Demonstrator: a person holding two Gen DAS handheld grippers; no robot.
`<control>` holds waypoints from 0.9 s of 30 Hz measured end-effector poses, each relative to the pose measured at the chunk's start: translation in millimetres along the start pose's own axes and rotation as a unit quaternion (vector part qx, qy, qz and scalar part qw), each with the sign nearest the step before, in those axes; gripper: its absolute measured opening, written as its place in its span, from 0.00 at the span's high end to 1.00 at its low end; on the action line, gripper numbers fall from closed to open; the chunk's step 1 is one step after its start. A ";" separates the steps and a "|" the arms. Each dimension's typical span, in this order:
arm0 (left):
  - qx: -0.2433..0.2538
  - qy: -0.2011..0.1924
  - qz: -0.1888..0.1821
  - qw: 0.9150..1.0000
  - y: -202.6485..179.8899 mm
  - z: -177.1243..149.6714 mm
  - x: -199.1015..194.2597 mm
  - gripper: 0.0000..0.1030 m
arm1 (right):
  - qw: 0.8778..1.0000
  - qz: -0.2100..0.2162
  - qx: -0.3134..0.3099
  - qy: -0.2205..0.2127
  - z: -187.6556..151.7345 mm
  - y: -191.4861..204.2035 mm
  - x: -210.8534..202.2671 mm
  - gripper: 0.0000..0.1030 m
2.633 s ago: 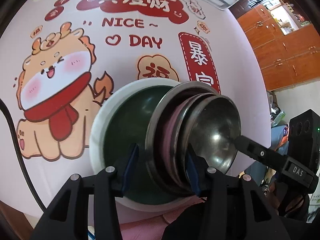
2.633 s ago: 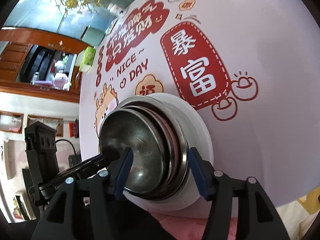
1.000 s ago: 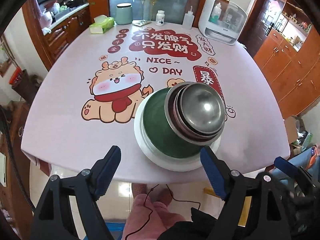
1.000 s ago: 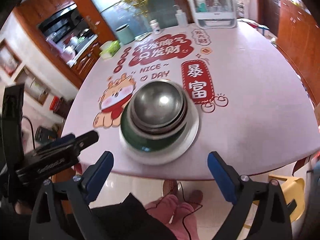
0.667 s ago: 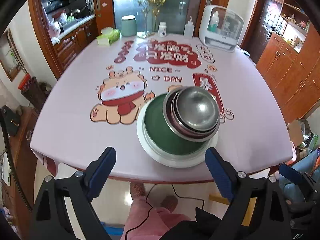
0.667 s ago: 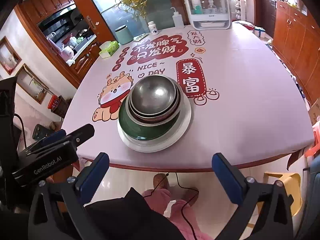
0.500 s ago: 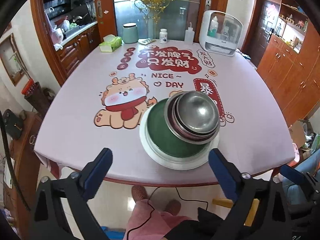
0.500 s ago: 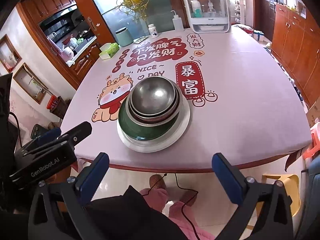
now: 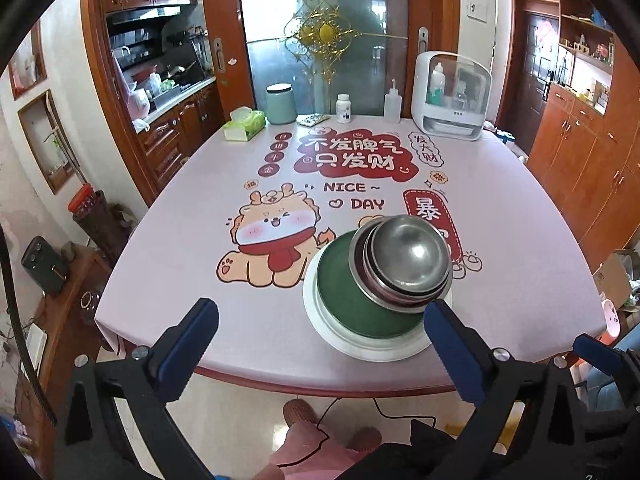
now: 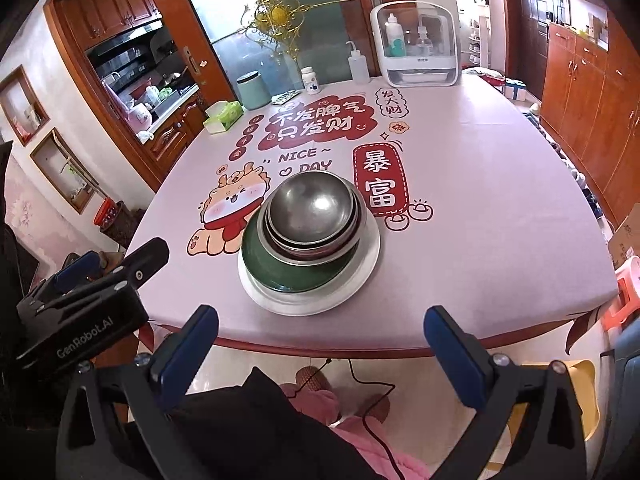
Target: Organize plates and bowls
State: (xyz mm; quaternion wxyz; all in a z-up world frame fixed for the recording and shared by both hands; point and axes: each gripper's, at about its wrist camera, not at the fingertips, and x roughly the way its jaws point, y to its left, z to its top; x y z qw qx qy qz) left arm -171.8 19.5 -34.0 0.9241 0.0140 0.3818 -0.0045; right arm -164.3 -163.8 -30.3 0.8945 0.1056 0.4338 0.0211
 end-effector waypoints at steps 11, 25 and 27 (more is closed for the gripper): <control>0.014 -0.016 -0.001 1.000 -10.0 5.3 -2.6 0.01 | 1.000 0.004 0.012 -0.002 1.2 -4.4 2.7 0.00; 0.006 0.002 0.000 1.000 -4.2 2.9 6.6 0.01 | 1.000 0.003 0.012 0.013 4.8 -1.2 14.7 0.00; 0.004 0.003 0.000 1.000 -2.9 2.8 7.7 0.01 | 1.000 0.003 0.011 0.016 4.7 -0.4 16.1 0.00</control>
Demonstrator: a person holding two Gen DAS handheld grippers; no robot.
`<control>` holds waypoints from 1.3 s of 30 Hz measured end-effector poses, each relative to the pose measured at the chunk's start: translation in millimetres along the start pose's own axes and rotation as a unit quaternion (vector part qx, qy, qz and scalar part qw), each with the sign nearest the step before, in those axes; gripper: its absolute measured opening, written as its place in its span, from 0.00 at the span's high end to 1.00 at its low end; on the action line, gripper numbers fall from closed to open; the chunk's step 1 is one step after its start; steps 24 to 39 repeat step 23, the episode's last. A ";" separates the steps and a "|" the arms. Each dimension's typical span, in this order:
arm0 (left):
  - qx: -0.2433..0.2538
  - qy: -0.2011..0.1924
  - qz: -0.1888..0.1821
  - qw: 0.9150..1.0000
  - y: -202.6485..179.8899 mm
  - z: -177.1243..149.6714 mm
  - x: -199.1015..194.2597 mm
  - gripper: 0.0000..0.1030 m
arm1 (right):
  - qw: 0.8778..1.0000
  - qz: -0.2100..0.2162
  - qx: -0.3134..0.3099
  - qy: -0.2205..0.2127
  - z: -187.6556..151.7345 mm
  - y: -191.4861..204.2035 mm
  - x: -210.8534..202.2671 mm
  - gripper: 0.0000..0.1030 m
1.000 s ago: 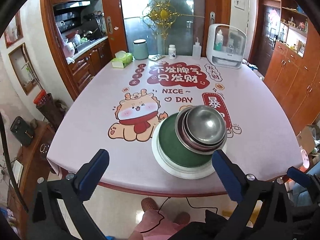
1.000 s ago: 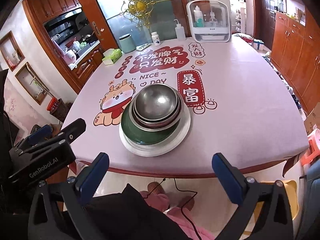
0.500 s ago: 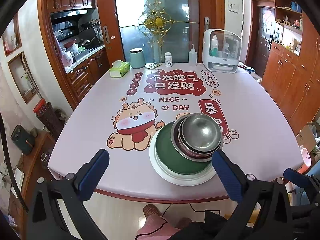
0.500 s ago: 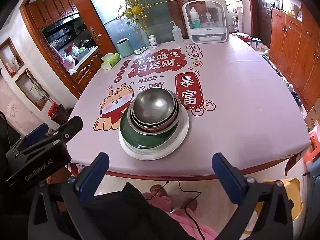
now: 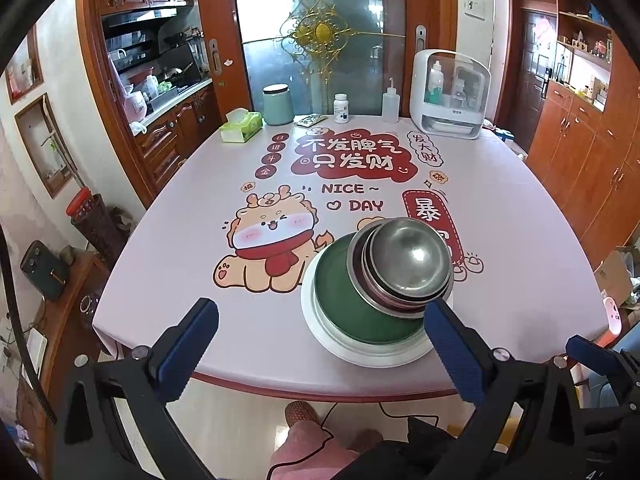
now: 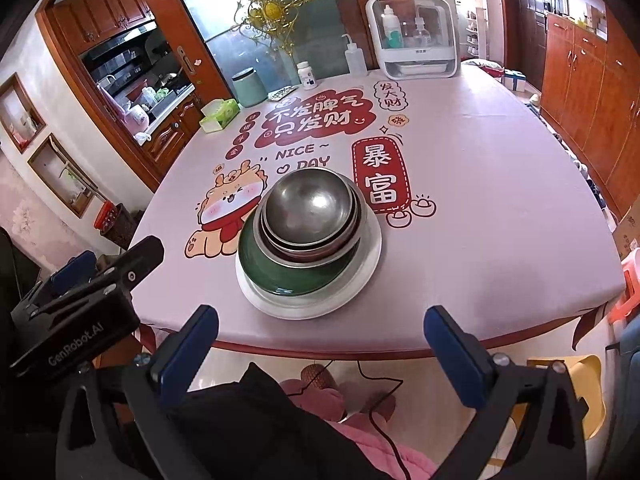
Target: Organize plates and bowls
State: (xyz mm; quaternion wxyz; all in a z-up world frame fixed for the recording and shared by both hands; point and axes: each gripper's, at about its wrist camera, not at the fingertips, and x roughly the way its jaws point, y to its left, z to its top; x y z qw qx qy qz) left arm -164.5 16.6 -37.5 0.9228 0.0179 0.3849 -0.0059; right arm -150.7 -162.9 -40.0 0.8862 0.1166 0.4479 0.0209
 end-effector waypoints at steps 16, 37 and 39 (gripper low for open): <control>-0.003 0.007 -0.005 1.000 2.4 0.0 4.8 0.01 | 1.000 -0.003 0.002 0.010 1.1 -0.1 6.0 0.00; -0.003 0.008 -0.004 1.000 2.0 0.0 5.3 0.01 | 1.000 -0.003 0.002 0.011 1.3 -0.1 6.8 0.00; -0.003 0.008 -0.004 1.000 2.0 0.0 5.3 0.01 | 1.000 -0.003 0.002 0.011 1.3 -0.1 6.8 0.00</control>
